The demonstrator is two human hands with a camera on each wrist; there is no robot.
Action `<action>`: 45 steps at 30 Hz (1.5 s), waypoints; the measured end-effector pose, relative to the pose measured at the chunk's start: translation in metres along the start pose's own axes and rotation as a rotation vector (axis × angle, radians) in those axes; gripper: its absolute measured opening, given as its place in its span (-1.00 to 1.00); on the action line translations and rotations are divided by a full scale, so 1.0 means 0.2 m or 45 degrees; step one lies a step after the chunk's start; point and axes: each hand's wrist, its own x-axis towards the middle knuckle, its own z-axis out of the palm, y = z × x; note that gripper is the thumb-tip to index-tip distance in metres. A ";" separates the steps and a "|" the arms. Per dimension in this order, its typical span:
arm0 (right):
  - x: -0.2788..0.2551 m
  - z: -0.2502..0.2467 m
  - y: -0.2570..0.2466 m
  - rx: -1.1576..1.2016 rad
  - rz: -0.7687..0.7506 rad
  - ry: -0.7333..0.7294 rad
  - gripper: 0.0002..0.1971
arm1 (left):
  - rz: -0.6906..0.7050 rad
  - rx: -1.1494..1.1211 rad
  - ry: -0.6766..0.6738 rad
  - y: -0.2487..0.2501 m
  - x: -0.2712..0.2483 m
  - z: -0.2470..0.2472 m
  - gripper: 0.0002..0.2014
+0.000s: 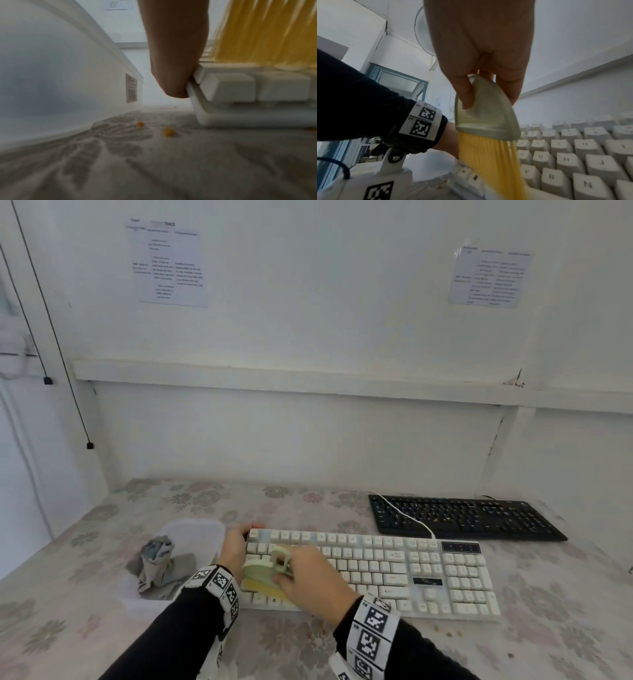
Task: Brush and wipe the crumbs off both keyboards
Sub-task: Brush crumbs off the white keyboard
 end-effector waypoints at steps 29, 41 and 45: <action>-0.44 -0.39 0.49 -0.218 0.552 0.044 -0.81 | -0.010 0.004 -0.002 -0.01 0.02 0.01 -0.77; -0.70 -0.66 0.83 -0.266 0.964 0.270 -0.90 | 0.007 0.014 -0.008 -0.02 -0.02 0.00 -0.78; -0.76 -0.70 0.93 -0.291 1.049 0.310 -0.92 | 0.006 0.009 0.008 -0.01 -0.04 0.00 -0.80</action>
